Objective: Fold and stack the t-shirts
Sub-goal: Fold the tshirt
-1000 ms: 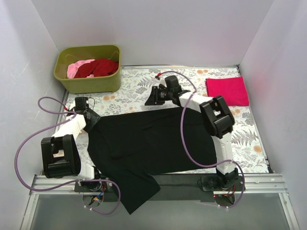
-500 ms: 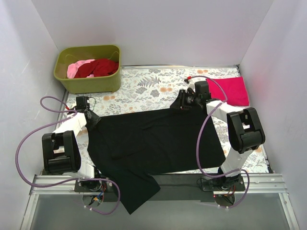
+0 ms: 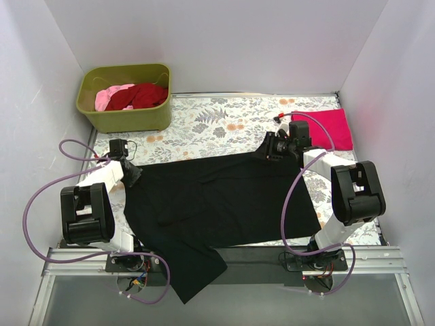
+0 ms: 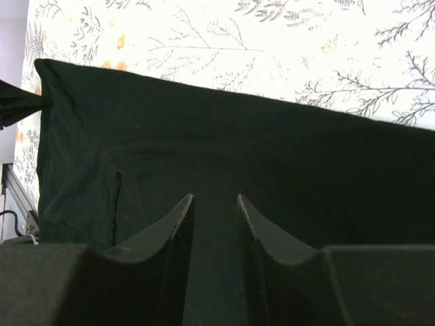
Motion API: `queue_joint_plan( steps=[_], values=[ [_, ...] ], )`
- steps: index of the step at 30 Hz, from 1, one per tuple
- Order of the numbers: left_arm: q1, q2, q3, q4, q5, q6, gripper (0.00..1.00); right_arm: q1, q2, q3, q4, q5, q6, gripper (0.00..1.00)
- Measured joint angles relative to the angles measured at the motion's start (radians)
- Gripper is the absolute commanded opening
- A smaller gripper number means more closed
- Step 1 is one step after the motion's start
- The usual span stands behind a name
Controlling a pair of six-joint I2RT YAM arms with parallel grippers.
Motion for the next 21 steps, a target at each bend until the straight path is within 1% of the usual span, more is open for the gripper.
queue_joint_plan(
  steps=[1, 13, 17, 18, 21],
  values=[
    [0.0, -0.001, -0.001, -0.003, -0.003, 0.001, 0.0, 0.0, 0.0, -0.003, 0.0, -0.001, 0.0, 0.33],
    [0.0, -0.115, 0.003, -0.096, -0.029, 0.009, 0.0, -0.032, -0.018, -0.029, -0.002, -0.007, -0.014, 0.34],
    [0.0, -0.122, 0.006, -0.119, -0.042, 0.012, 0.0, -0.042, -0.026, -0.038, -0.001, -0.007, -0.019, 0.34],
    [0.0, -0.122, 0.004, -0.123, -0.042, 0.012, 0.01, -0.044, -0.027, -0.043, -0.001, -0.007, -0.02, 0.34],
    [0.0, -0.119, -0.022, -0.116, -0.047, 0.008, 0.08, -0.048, -0.027, -0.05, -0.003, -0.006, -0.022, 0.33]
  ],
)
